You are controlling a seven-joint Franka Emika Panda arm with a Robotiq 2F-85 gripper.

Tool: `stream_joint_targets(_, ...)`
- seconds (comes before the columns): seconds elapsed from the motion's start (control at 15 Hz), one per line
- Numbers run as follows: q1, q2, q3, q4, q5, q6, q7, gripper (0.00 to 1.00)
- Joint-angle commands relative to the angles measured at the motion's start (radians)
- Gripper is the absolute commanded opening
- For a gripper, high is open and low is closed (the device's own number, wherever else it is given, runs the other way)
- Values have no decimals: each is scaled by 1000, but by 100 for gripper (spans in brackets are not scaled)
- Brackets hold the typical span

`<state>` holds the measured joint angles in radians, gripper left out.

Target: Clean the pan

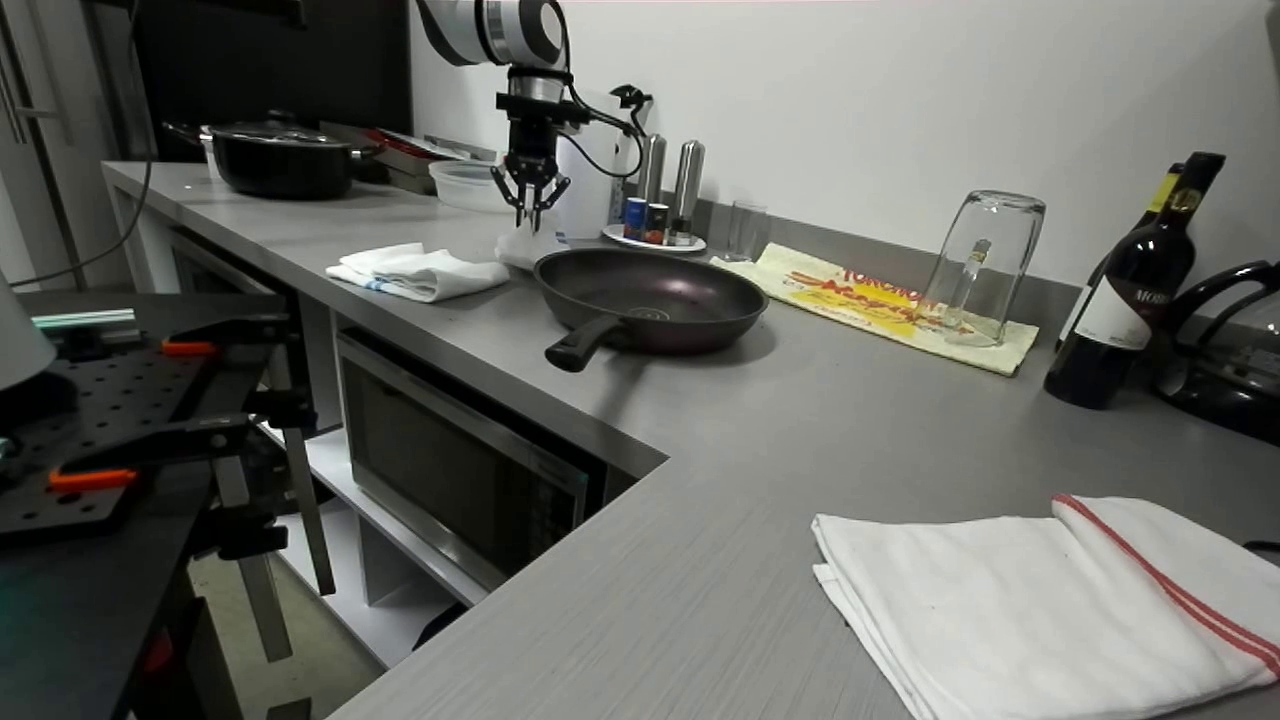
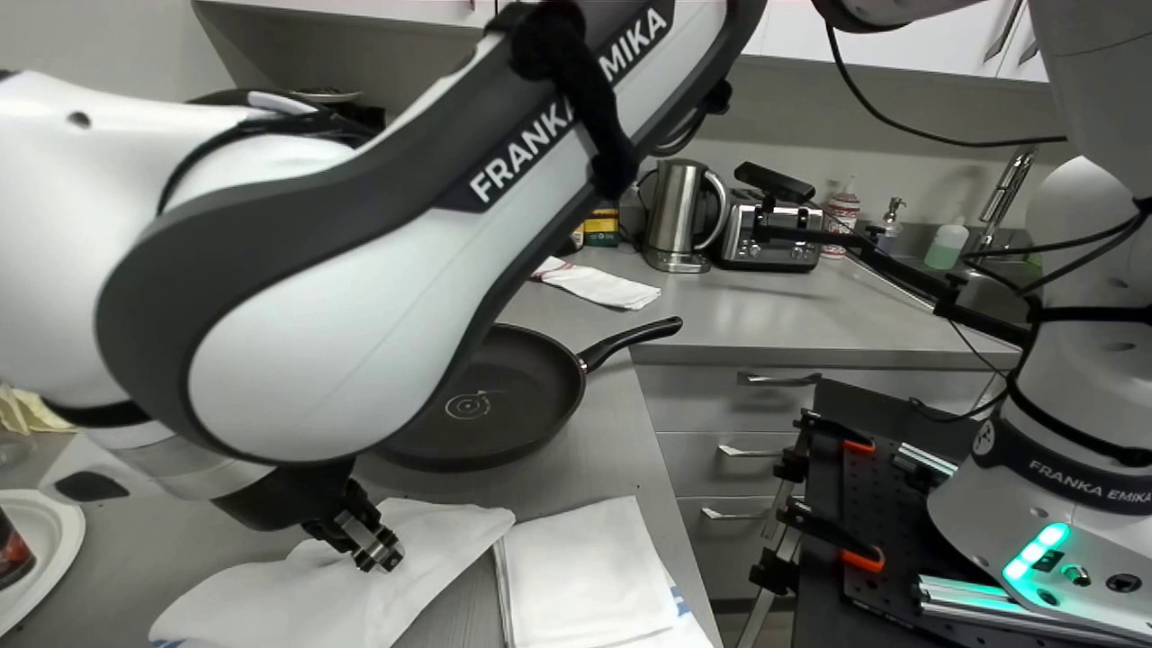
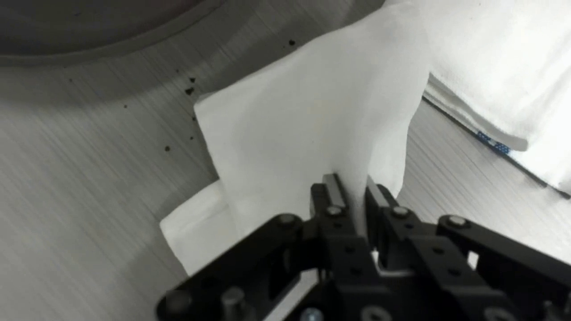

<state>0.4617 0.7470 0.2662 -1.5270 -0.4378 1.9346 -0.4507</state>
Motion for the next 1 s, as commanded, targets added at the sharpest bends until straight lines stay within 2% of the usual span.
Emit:
stream_joint_targets(0.0, -7, 7, 6, 30, 7, -35, -34, 48)
stream_joint_targets(0.47, -10, 4, 4, 33, 6, -37, -31, 97)
stream_joint_targets(0.6, -6, -2, 2, 29, 0, -37, -22, 100)
stream_joint_targets(0.67, -9, 3, 0, 16, 0, -6, -8, 95)
stream_joint_targets(0.73, -8, 3, 0, 17, 0, -6, -8, 100)
stream_joint_targets(0.93, -8, 3, 0, 18, 0, -7, -8, 100)
